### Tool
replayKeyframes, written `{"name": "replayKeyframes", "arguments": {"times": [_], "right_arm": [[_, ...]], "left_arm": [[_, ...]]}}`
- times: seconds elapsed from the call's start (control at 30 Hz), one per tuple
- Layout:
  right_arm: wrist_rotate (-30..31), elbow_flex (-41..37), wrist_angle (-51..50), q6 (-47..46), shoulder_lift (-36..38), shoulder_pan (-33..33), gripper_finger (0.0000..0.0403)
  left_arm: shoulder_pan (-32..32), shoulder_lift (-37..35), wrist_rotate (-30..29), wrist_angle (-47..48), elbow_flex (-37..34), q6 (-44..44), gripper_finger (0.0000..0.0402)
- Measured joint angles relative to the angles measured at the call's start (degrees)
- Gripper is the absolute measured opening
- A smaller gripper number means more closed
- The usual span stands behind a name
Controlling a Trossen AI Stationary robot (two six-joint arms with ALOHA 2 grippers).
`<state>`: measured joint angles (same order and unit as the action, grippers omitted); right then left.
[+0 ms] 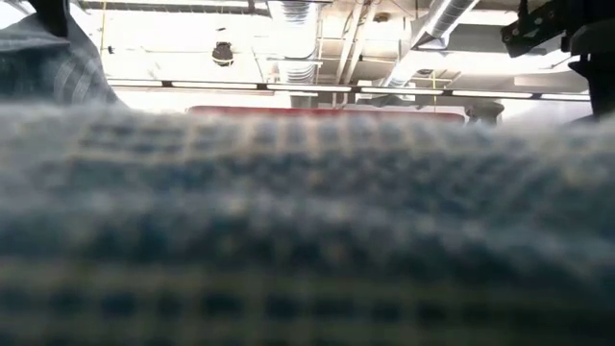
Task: Fold Laundry from Bin
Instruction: Fold the blue polo shirt
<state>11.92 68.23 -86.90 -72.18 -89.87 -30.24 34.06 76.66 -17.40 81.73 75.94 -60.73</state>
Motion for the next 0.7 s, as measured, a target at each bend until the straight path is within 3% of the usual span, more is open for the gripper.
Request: {"name": "replayKeyframes", "arguments": {"times": [0.33,0.53,0.7], "right_arm": [[0.63,0.00,3.88,1.46,0.66,-1.91,0.0045],[-0.16,0.00,6.60,2.14,0.66,-4.90,0.0067],[-1.47,0.00,9.70,2.02,0.66,-7.93,0.0112]], "left_arm": [[0.00,0.28,1.39,-9.92,0.00,9.64,0.0015],[0.04,0.28,10.69,-13.06,0.00,16.68,0.0087],[0.42,0.28,15.61,-13.68,0.00,20.05,0.0153]]}}
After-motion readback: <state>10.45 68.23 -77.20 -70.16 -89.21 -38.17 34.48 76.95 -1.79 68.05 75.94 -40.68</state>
